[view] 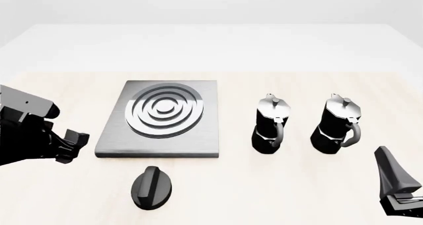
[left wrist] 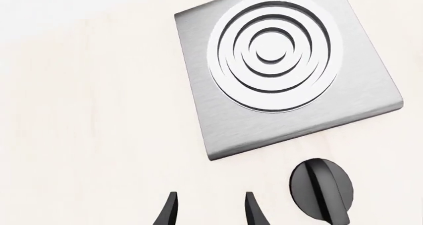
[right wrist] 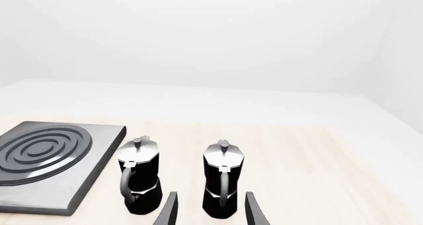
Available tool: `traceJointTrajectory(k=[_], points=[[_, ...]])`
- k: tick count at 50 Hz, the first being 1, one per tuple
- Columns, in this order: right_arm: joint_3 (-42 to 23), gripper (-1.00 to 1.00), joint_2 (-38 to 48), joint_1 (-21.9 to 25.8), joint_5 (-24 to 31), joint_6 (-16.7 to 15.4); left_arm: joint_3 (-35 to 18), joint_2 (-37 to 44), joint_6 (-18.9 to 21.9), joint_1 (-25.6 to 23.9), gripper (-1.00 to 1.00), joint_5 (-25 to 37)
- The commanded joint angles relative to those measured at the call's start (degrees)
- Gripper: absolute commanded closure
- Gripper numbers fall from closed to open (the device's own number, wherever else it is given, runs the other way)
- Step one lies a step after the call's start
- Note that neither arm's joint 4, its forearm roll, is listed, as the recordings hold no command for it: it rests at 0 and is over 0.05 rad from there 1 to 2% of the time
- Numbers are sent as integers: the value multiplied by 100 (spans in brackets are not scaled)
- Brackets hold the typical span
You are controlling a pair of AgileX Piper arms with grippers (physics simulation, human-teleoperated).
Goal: Turn off the stove.
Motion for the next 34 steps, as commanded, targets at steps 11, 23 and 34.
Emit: traceJointTrajectory(k=[11, 23, 34], points=[[-1, -100, -148, 49, 133, -10, -757, -1349, -54, 574, -100, 1109], [0, -100, -150, 83, 137, -46, -1313, -1705, -232, 742, -100, 1496], [1, -100, -19, 126, -3, -84, -1743, -2092, -959, 457, -100, 1873]])
